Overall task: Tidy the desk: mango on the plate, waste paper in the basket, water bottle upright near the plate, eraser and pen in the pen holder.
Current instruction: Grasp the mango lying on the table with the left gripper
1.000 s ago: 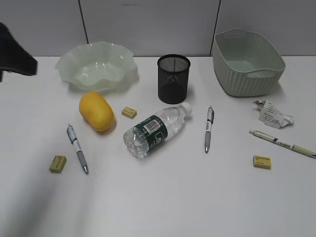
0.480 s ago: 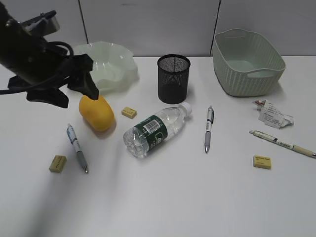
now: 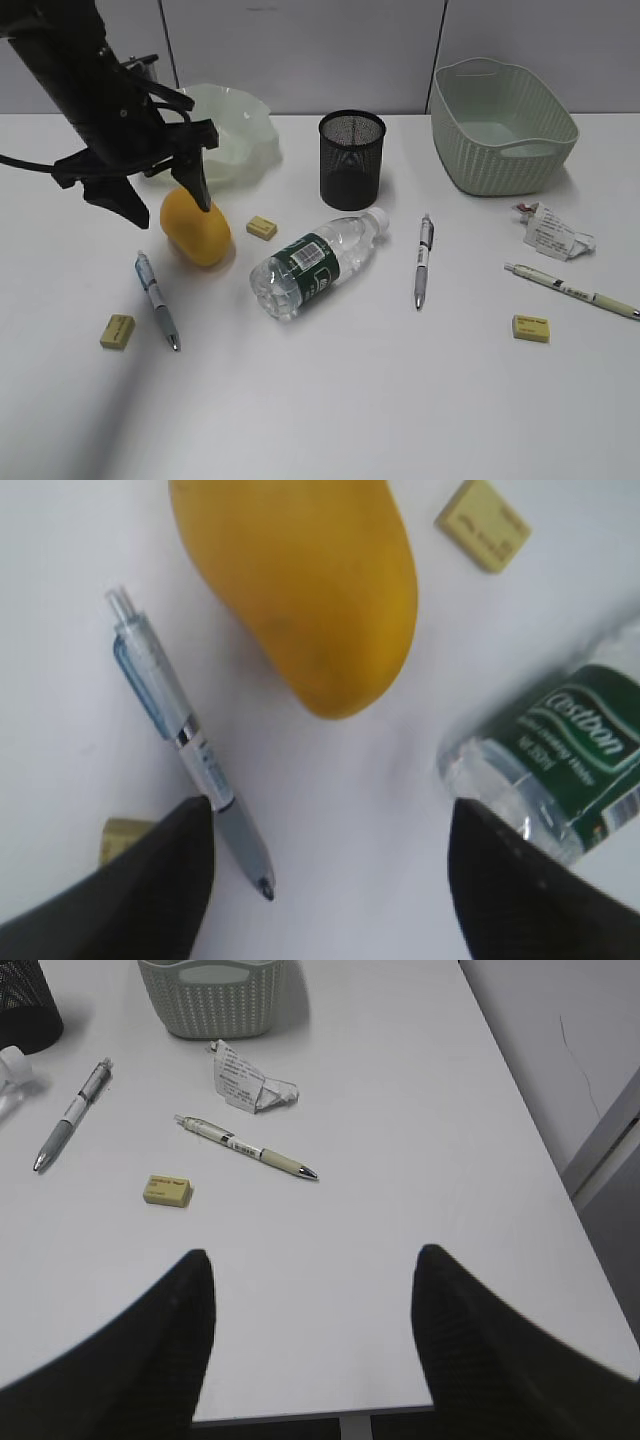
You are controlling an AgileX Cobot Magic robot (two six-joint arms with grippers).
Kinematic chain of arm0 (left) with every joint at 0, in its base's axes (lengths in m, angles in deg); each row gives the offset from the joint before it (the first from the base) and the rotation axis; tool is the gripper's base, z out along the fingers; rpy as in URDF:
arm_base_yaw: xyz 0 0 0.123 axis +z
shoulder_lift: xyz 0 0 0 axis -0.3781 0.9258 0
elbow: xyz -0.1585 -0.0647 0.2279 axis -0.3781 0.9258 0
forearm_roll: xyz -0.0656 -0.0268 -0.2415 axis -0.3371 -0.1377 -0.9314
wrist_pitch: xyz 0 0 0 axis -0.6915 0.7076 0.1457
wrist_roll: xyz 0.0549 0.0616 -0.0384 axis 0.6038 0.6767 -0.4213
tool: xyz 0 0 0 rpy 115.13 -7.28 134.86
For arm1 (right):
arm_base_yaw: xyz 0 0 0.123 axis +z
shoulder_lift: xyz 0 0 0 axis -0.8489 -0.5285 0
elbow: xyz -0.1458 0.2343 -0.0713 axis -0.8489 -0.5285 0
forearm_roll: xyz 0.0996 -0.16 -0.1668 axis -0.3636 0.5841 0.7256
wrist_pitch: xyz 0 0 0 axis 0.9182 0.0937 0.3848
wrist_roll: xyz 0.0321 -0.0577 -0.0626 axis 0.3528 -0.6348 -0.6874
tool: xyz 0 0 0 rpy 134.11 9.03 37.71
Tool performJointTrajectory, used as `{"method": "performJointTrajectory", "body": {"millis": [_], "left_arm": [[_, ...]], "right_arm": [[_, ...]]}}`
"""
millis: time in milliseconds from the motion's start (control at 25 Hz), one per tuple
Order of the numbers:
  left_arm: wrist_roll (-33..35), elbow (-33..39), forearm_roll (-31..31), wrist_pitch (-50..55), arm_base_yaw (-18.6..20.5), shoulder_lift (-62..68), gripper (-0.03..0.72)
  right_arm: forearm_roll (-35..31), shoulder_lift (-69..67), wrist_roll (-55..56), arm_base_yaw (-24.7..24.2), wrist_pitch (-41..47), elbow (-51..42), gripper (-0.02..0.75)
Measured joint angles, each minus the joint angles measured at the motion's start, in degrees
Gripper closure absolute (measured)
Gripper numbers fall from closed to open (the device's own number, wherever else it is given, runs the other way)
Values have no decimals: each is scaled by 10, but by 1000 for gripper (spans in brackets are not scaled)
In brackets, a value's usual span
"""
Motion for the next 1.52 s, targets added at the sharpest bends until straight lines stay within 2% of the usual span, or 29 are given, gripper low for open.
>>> {"method": "performJointTrajectory", "body": {"millis": [280,480,760,1000,1200,1520], "left_arm": [[-10,-5,-5,-45,0,0,93],[-12,-5,-13,-82,0,2,87],[-80,-5,-18,-67,-3,16,87],[-85,-5,-2,-55,-5,39,87],[-85,-5,16,-71,-5,56,57],[-85,-5,-8,-94,-5,80,46]], "right_arm": [[0,0,0,0,0,0,243],[0,0,0,0,0,0,243],[0,0,0,0,0,0,243],[0,0,0,0,0,0,243],[0,0,0,0,0,0,243],[0,0,0,0,0,0,243]]}}
